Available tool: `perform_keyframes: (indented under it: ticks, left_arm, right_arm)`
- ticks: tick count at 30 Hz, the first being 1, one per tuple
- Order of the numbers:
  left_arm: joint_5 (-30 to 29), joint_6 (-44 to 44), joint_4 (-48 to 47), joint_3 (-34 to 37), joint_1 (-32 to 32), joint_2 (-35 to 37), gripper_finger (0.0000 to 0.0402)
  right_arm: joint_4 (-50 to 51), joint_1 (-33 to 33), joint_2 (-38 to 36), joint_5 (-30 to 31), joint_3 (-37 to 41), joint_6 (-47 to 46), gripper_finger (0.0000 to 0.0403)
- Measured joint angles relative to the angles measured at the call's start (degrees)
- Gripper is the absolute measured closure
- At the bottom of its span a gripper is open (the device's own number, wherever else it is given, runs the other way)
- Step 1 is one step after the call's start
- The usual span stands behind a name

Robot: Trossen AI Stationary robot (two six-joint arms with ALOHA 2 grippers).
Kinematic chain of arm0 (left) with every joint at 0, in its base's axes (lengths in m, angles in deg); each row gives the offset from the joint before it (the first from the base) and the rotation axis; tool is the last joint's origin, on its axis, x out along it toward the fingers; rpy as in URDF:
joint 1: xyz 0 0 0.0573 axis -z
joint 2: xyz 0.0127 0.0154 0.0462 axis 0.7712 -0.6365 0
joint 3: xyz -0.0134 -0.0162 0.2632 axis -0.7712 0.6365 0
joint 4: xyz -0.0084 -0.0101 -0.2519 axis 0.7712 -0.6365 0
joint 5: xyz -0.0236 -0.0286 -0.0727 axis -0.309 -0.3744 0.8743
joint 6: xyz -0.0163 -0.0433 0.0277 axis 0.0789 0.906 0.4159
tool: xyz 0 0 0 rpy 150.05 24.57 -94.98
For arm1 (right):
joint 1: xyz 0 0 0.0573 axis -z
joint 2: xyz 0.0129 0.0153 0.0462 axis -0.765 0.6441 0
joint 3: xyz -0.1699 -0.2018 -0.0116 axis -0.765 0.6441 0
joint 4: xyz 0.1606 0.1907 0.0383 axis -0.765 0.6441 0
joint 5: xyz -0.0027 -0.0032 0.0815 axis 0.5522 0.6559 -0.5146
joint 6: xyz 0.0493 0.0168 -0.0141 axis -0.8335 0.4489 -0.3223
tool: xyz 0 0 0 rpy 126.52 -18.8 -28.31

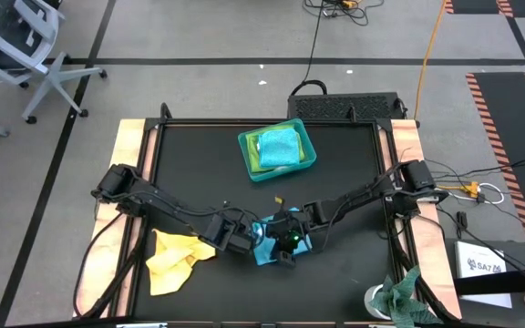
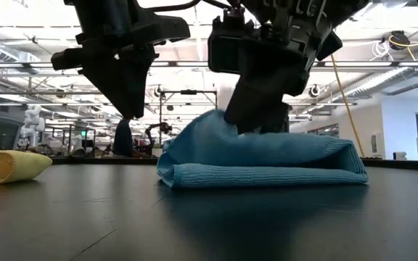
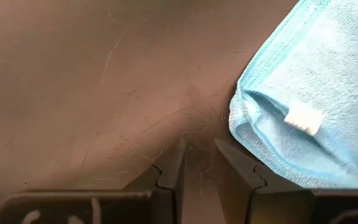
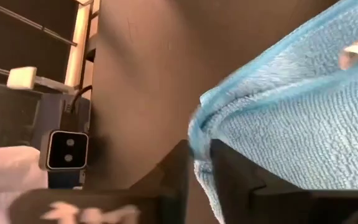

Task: Fold microfiber towels
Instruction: Fold the blue microfiber towel

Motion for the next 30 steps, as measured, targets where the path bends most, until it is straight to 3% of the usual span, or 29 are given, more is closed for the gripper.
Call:
perform_keyframes:
  ticks: [7, 12, 16, 20, 24, 30]
  left_arm:
    - [0.1, 0.0, 0.5, 0.0, 0.0, 0.0, 0.0321]
    - [0.1, -1.9, 7.9, 0.0, 0.0, 0.0, 0.0321]
    - [0.1, -6.6, 19.5, 0.0, -0.5, -0.8, 0.0321]
    - [0.9, -8.5, 25.7, 0.0, -1.9, -3.1, 0.0321]
    - [5.0, -8.4, 26.0, 0.0, -3.1, -5.1, 0.0321]
    - [9.0, -7.2, 23.8, 0.0, -3.7, -6.4, 0.0321]
  right_arm:
    - [-3.7, 0.4, -0.8, -0.2, 0.0, 0.2, 0.0251]
    - [-2.5, 1.1, -5.6, -2.9, 0.0, 2.8, 0.0225]
    - [4.3, 1.2, -10.2, -2.6, 0.0, 6.1, 0.0234]
    - [13.0, 0.9, -12.9, 1.7, 0.0, 8.9, 0.0256]
    - [19.4, 0.3, -13.1, 5.0, 0.4, 9.4, 0.0284]
    - [19.1, -0.2, -12.8, 5.0, 4.9, 6.7, 0.0342]
